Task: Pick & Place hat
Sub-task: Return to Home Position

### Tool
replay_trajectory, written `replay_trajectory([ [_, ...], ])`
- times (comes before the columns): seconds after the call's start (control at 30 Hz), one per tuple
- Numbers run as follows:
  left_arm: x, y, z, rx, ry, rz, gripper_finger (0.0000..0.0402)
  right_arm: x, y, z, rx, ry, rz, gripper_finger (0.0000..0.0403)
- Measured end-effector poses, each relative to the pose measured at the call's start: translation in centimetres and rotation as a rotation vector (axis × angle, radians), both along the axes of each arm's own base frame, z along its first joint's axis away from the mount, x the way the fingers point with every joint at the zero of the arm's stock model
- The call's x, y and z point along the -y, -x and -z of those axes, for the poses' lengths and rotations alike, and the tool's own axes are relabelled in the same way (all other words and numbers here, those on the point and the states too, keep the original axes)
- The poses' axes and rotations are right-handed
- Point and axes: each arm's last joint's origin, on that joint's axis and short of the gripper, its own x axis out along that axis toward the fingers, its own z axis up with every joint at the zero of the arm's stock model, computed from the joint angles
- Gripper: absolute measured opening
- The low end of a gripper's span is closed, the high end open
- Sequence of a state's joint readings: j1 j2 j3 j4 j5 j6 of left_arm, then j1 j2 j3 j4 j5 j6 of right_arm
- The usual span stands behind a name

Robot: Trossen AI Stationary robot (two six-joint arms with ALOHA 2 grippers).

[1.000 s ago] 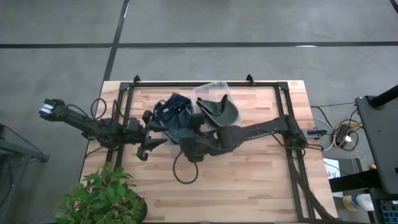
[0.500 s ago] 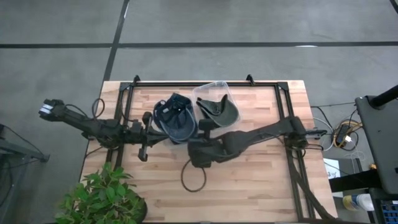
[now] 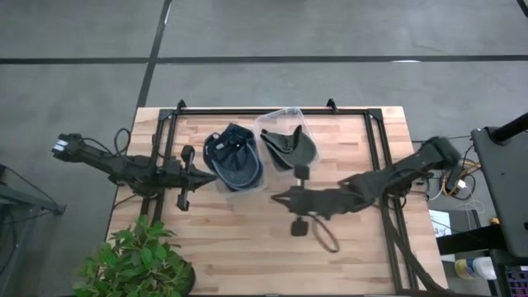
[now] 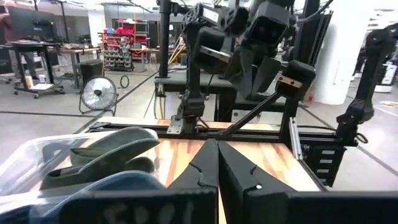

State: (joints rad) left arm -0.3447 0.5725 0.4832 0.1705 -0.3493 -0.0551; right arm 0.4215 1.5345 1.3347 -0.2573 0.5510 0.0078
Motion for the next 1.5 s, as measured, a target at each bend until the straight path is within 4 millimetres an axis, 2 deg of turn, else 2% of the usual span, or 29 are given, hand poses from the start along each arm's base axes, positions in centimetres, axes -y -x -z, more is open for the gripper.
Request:
replay_trajectory([
  [0.13,-0.3,0.7,0.4,0.012,0.014,-0.011,0.0,0.4,4.0,1.4,0.1,-0.058,-0.051,0.0008],
  [0.27,-0.6,1.7,1.3,0.033,0.005,0.006,0.0,1.8,7.5,3.4,0.157,-0.12,-0.116,0.0008],
  [0.5,-1.0,2.9,3.4,0.02,-0.012,-0.001,0.0,4.0,12.4,7.2,0.25,-0.163,-0.179,0.0008],
  [0.73,-1.4,4.1,5.3,-0.014,0.018,0.016,0.0,6.1,16.1,10.0,0.331,-0.155,-0.181,0.0008],
  [0.93,-1.4,4.3,7.9,0.065,0.03,0.057,0.0,8.0,18.2,12.1,0.439,-0.192,-0.186,0.0008],
  [1.13,-1.4,4.5,9.8,0.09,0.025,0.063,0.0,9.4,19.2,13.6,0.471,-0.235,-0.218,0.0008],
  [1.27,-1.6,4.8,9.8,0.119,0.003,0.048,0.0,10.3,19.4,14.3,0.452,-0.212,-0.184,0.0008],
  [1.5,-1.7,4.8,10.1,0.06,-0.024,0.031,0.0,11.4,20.1,15.3,0.407,-0.204,-0.13,0.0008],
])
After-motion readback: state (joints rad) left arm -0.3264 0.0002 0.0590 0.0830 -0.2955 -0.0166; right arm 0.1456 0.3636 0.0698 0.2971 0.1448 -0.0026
